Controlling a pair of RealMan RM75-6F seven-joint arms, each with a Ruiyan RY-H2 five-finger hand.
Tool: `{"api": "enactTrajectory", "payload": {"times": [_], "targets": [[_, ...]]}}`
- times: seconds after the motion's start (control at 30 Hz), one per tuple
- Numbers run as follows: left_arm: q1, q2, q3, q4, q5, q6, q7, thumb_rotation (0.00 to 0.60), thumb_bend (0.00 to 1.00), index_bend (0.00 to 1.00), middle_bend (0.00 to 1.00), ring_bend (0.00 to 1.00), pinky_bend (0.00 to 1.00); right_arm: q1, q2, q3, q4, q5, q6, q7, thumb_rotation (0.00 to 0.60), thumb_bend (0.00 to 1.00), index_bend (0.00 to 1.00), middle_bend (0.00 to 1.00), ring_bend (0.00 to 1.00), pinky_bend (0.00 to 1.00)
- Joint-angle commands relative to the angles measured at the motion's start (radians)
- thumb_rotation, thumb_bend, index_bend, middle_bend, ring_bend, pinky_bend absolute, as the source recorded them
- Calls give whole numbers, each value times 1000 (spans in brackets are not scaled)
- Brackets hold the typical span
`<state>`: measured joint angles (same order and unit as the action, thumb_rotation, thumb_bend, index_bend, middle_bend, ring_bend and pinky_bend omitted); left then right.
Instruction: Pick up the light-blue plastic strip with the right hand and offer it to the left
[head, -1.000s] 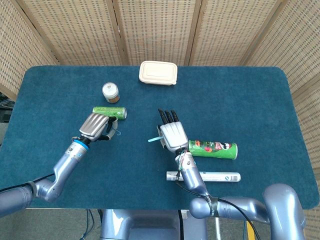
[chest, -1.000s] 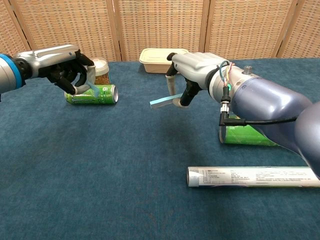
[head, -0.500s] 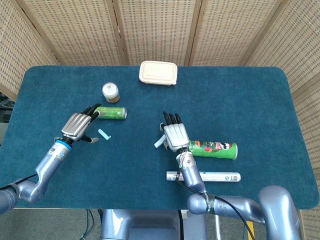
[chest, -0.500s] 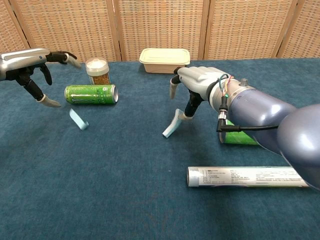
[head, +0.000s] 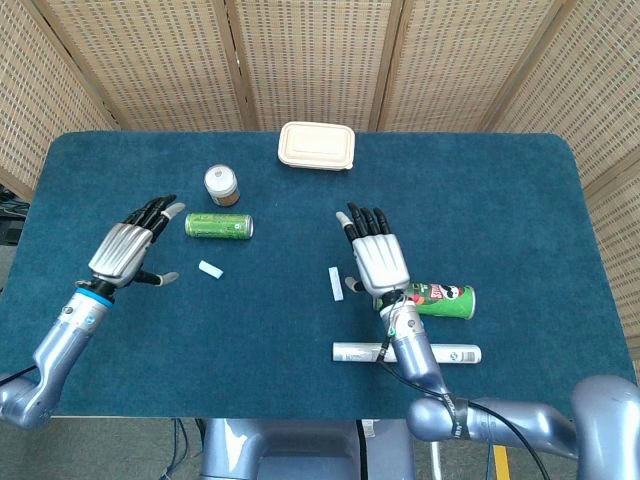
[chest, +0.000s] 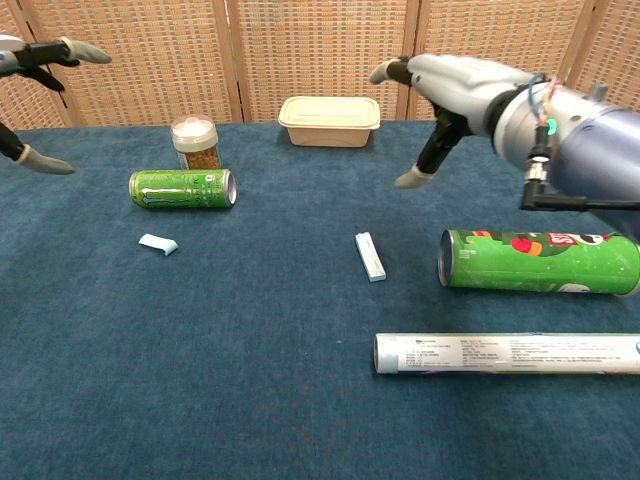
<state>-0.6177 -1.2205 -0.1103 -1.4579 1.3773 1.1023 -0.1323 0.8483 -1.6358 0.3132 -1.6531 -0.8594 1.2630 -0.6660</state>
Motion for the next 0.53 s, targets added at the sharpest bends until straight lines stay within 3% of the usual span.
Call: {"api": "enactTrajectory", "payload": {"times": [0.03,0.2,0.33,0.47,0.53], "targets": [[91,74,25,-64,16,103,5,600,0,0,0,0,8,-98,120,-86,-37,-174,75,88,600,0,51,0,0,0],[194,107,51,-123,-22,204,37,600,0,0,0,0,0,-181,201,-179,49,-358,157,183,600,0,51,0,0,0],[332,125,99,-183,-8,343,-25,600,0,0,0,0,0,-308,268,-268,277,-529,270,486,600,0,50,0,0,0],[386,130,125,-181,48,396,-79,600,0,0,0,0,0,-384,252,-286,441,-550,302,695,600,0,51,0,0,0],[399,123,131,-164,69,408,-101,600,0,0,0,0,0,-414,255,-292,450,-533,287,765,600,0,32,0,0,0]]}}
